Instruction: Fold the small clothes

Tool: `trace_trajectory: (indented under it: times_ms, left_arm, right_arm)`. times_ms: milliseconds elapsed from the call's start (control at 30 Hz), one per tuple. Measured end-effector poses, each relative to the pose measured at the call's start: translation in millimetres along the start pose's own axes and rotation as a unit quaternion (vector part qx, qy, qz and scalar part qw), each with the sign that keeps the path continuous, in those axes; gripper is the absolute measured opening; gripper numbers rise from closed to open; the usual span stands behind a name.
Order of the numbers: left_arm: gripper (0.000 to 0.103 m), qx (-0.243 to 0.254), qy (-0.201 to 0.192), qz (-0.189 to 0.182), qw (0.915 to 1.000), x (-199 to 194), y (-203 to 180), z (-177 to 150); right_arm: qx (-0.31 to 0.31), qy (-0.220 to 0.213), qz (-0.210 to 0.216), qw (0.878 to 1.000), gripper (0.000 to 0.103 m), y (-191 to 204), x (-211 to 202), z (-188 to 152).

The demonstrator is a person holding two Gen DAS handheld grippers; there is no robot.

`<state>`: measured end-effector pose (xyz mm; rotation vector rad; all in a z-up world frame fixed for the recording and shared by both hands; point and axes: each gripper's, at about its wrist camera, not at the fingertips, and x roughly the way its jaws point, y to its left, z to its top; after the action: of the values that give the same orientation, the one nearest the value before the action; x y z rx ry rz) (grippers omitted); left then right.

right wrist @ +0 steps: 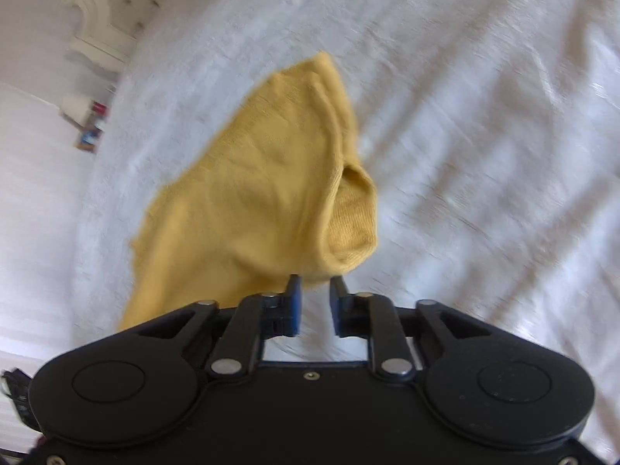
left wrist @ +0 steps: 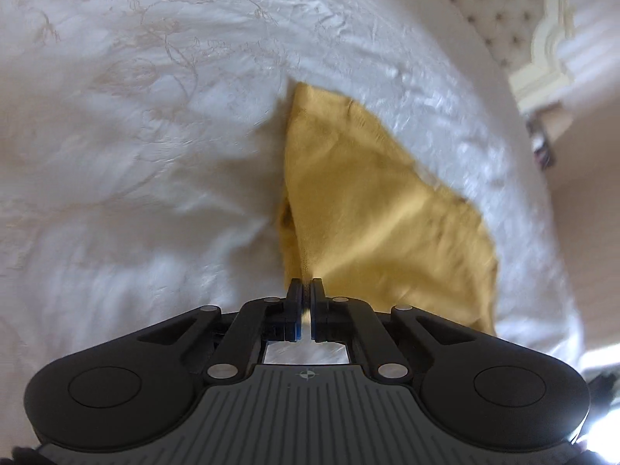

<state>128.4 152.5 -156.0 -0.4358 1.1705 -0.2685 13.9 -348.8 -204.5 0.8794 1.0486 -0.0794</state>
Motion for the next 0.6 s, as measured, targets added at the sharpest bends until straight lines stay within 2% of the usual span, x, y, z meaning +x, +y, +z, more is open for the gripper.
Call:
trace_trajectory:
  times_ms: [33,67,133,200,233,267,333,433,600]
  left_arm:
    - [0.004,0.019,0.006,0.021,0.9996,1,-1,-3]
    - [0.005,0.029,0.012,0.032,0.999,3,-1,-5]
    - [0.007,0.039,0.006,0.039,0.9985,0,-1,-5]
    - [0.023,0.046,-0.016,0.041,0.998,-5,-2,1]
    - [0.036,0.051,-0.03,0.036,0.9976,-7,-3,7]
    - [0.044,0.055,-0.043,0.031,0.9971,-7,-5,13]
    - [0.049,0.065,-0.063,0.024,0.9956,-3,-11,29]
    - [0.054,0.09,-0.078,0.033,0.9924,16,-23,57]
    - [0.057,0.13,-0.071,0.051,0.9876,59,-36,92]
  right_arm:
    - [0.003,0.009,-0.015,1.0,0.045,-5,1,-3]
    - [0.003,0.009,-0.025,1.0,0.045,-8,1,-5]
    - [-0.01,-0.005,-0.034,0.999,0.048,-9,-4,-5]
    - [-0.039,-0.034,-0.037,0.998,0.057,-3,-11,1]
    - [-0.052,-0.048,-0.035,0.997,0.061,1,-13,6]
    - [-0.069,-0.062,-0.033,0.995,0.061,8,-13,13]
    - [-0.1,-0.077,-0.031,0.992,0.061,20,-7,31]
    - [-0.136,-0.089,-0.031,0.986,0.061,39,10,60]
    - [-0.175,-0.081,-0.032,0.981,0.061,62,49,98]
